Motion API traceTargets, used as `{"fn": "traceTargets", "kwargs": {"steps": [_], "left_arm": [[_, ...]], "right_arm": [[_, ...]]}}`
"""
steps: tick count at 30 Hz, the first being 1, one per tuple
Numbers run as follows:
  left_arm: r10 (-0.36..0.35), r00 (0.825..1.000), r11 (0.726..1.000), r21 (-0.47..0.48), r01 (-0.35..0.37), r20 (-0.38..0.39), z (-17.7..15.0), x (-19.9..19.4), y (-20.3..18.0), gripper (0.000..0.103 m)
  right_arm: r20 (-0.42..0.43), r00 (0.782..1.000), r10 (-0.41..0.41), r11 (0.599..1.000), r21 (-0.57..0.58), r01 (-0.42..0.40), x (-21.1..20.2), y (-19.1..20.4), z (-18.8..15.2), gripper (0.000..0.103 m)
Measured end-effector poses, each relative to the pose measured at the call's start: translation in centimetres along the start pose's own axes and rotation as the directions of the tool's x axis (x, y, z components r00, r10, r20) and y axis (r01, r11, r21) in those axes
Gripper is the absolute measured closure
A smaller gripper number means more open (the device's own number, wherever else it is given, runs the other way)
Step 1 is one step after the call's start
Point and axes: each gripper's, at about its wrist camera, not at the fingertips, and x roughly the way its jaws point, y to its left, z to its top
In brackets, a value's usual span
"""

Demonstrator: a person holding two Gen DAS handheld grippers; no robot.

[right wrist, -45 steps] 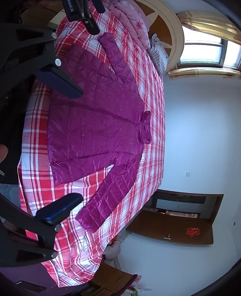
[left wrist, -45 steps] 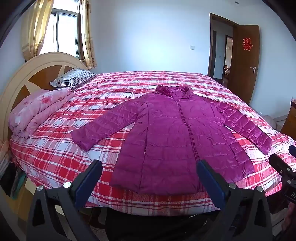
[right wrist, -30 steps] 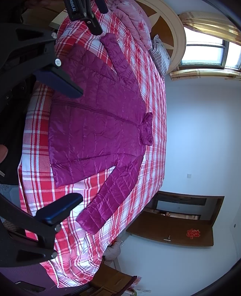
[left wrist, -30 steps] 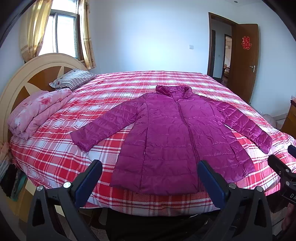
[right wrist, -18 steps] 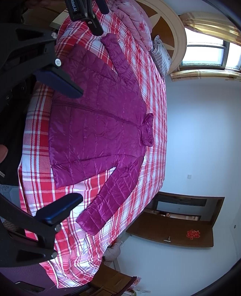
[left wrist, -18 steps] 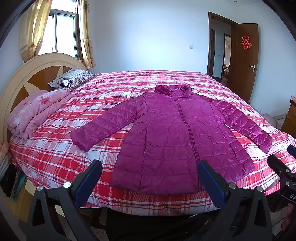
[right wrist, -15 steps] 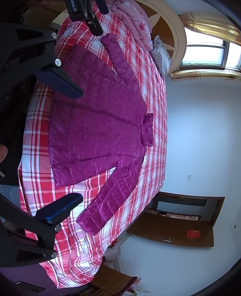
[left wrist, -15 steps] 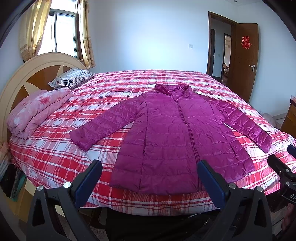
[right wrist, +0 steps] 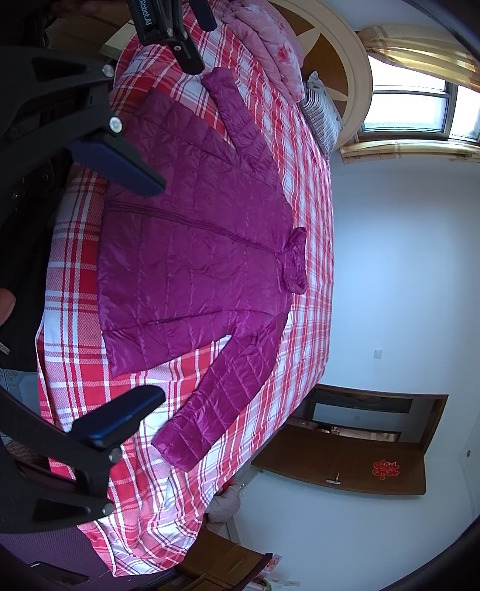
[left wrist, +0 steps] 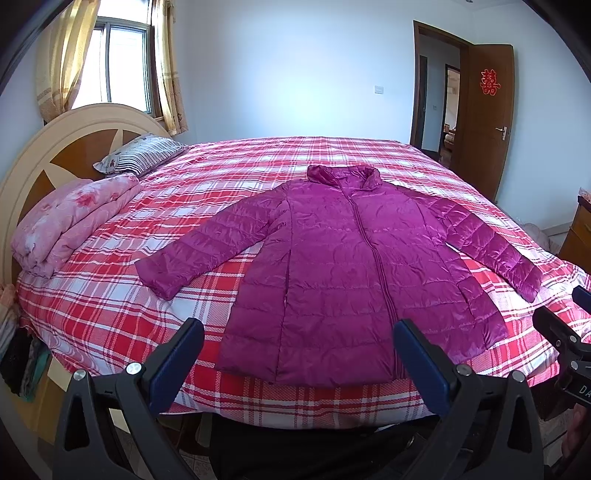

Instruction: Fold large clothes

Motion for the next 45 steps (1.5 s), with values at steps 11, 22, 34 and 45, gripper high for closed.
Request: {"fn": "traceTargets", "kwargs": {"steps": [11,22,34,45], "left_arm": [[-0.021,1.0,0.998,0.058,0.022,-0.015,0.9,3.1,-0.1,0.001],[0.03,0.999,0.988,0.149,-0.036,0.042,5.8,12.9,-0.7,0.001],[0.027,0.998,0.993,0.114,-0.021,-0.049,5.3,22.5,-2.5,0.001],[0.032,0.999,0.997,0.078,-0.029,-0.03,5.2,21.2,-1.4,0.001]], "right_arm": [[-0.028,0.997,0.072,0.996,-0.048,-0.074,2.0,-0.8,-0.6,0.0],[-0.305,0.951,-0.041,0.921,0.358,0.154,13.9,-18.8,-2.8,0.0],[-0.352,0.933,-0.079,0.843,0.475,0.251,21.1,-27.0,-3.5,0.018],[-0.162,0.983,-0.087,0.901,0.408,0.148,18.9,-28.5,1.9,0.087]]}}
